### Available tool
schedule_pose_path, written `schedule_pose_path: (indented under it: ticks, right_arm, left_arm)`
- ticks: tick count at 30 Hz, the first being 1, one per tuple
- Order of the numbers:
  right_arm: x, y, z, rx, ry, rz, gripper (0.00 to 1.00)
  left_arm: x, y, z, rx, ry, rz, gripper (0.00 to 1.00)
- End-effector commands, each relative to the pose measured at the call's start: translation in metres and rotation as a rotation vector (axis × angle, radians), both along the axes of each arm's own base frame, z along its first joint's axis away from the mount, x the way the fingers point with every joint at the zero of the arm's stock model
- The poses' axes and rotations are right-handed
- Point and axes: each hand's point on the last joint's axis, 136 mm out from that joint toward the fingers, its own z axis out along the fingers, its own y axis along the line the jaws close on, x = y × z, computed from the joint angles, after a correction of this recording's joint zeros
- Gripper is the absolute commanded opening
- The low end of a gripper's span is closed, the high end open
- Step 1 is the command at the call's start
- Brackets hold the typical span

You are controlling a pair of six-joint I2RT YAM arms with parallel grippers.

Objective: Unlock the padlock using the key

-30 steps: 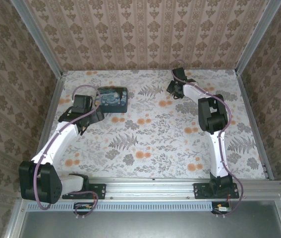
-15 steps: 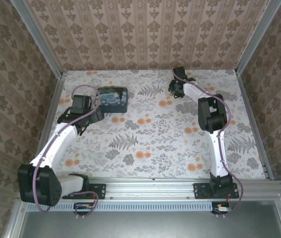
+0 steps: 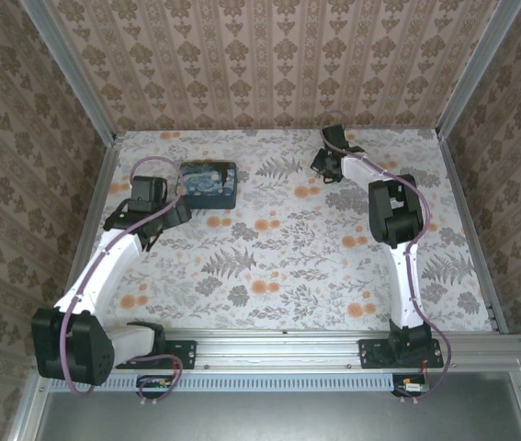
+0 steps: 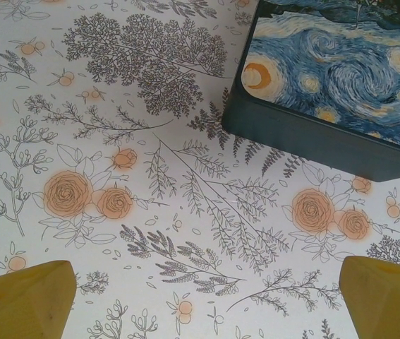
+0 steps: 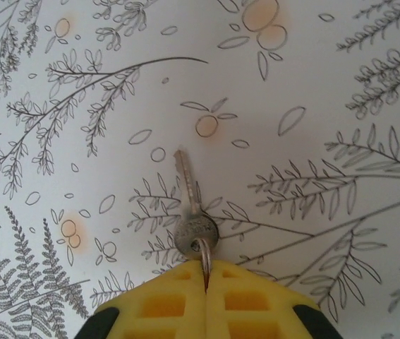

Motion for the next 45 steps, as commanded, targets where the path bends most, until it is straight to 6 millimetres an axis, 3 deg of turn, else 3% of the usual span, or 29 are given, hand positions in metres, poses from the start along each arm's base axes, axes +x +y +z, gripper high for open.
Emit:
schedule_pose_path:
  ticks: [1,6,9,14,21,25,28,33,37,42,45]
  right_arm:
    - [-0.017,-0.007,0.000,-0.037,0.047,0.028,0.02]
    - [-0.032,-0.005,0.017,-0.050,0.044,0.095,0.02]
    - [-0.060,-0.004,0.027,-0.055,0.070,0.148,0.02]
    - [-0.138,-0.007,0.031,-0.027,0.140,0.189,0.04]
    - [-0.258,0.009,0.019,0.015,0.268,0.239,0.06]
    - [-0.311,0.022,0.010,-0.035,0.339,0.294,0.07]
    - [-0.342,0.014,0.008,-0.136,0.394,0.296,0.08]
    - [-0.370,0.009,0.009,-0.205,0.423,0.295,0.08]
    - [-0.377,0.004,0.008,-0.209,0.407,0.268,0.13]
    - [-0.367,0.007,0.003,-0.238,0.414,0.289,0.30]
    - [-0.348,0.024,0.024,-0.206,0.342,0.346,0.41]
  left_arm:
    - [-0.001,0.000,0.006,-0.010,-0.021,-0.003,0.97]
    - [0.000,-0.005,0.009,-0.029,-0.028,-0.017,0.95]
    - [0.000,-0.016,0.015,0.009,-0.034,-0.074,0.93]
    - [-0.002,-0.032,0.024,0.153,-0.005,-0.140,0.93]
    - [0.001,-0.054,0.032,0.073,-0.054,-0.173,0.93]
    - [0.001,-0.065,0.035,0.021,-0.059,-0.177,0.92]
    - [-0.001,-0.070,0.031,0.007,-0.018,-0.191,0.92]
    - [-0.005,-0.069,0.029,0.023,-0.003,-0.192,0.93]
    - [-0.005,-0.069,0.029,0.021,-0.006,-0.191,0.93]
    - [-0.007,-0.068,0.010,0.002,0.053,-0.159,0.94]
    - [-0.009,-0.061,-0.011,-0.054,0.128,-0.108,0.95]
